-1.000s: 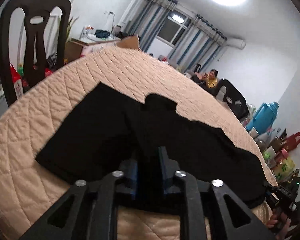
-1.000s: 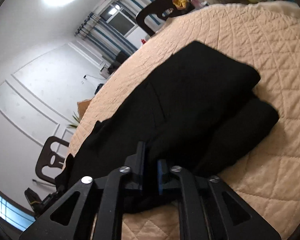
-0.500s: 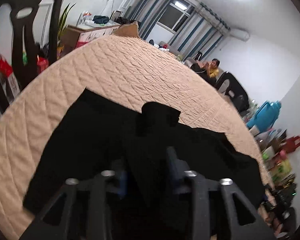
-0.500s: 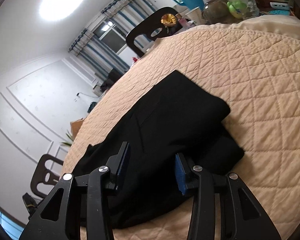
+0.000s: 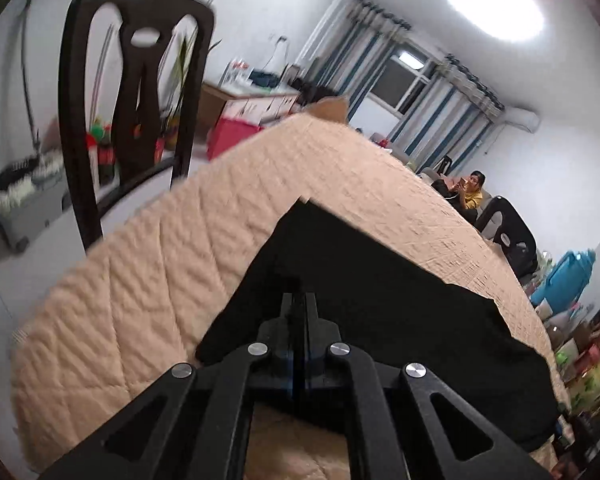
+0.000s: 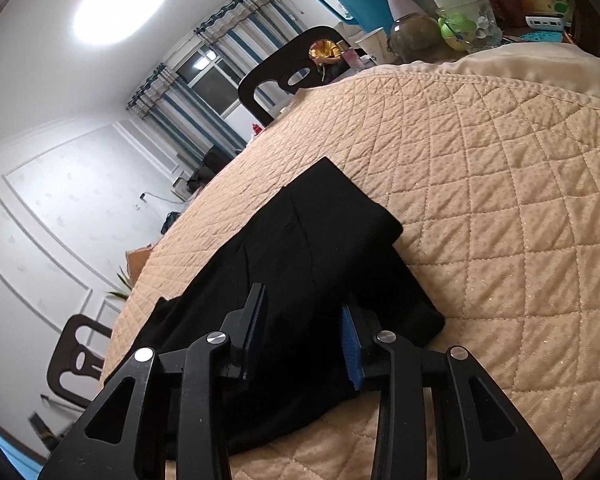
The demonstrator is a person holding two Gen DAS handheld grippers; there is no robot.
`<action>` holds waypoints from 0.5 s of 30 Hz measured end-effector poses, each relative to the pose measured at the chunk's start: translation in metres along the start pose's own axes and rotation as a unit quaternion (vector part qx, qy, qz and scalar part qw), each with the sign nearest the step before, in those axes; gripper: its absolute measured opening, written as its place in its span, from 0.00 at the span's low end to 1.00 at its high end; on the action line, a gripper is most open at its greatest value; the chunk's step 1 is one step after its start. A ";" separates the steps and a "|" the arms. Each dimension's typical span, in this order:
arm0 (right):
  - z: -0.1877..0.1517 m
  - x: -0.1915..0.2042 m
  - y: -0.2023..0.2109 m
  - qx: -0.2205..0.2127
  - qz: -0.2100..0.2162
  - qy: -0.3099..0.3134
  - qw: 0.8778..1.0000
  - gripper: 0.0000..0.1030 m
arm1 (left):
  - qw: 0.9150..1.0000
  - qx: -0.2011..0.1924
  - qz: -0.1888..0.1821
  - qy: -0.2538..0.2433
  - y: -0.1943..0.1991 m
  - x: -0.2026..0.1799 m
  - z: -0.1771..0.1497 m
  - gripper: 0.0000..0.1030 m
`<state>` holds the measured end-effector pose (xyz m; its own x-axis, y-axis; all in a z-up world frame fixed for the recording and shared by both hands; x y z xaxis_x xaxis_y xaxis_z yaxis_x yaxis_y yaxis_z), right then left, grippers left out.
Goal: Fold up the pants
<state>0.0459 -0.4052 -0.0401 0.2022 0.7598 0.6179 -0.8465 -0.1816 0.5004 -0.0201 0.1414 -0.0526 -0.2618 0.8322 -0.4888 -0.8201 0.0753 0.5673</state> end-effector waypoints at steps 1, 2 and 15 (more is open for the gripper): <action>0.001 -0.001 0.000 0.000 0.000 -0.001 1.000 0.34 | 1.000 -0.003 -0.002 0.000 0.001 0.000 0.001 0.04; 0.001 -0.002 0.001 0.000 0.002 -0.005 1.000 0.34 | 1.000 -0.007 -0.003 -0.004 0.003 -0.003 0.001 0.04; 0.022 0.007 0.032 -0.029 0.026 -0.015 0.999 0.10 | 0.999 -0.020 -0.012 -0.023 0.012 -0.016 0.019 0.04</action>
<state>0.0309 -0.4192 -0.0065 0.1715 0.7307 0.6608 -0.8830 -0.1834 0.4319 -0.0162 0.1395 -0.0259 -0.2183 0.8548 -0.4708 -0.8460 0.0747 0.5280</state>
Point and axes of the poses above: each gripper's, at about its wrist camera, not at the fingertips, and y roughly against the way its jaws point, x to its left, z to its top, the point moved 6 cm from there along -y, roughly the way its jaws point, and after that the axes turned 1 degree about -x, right-handed, at the moved point
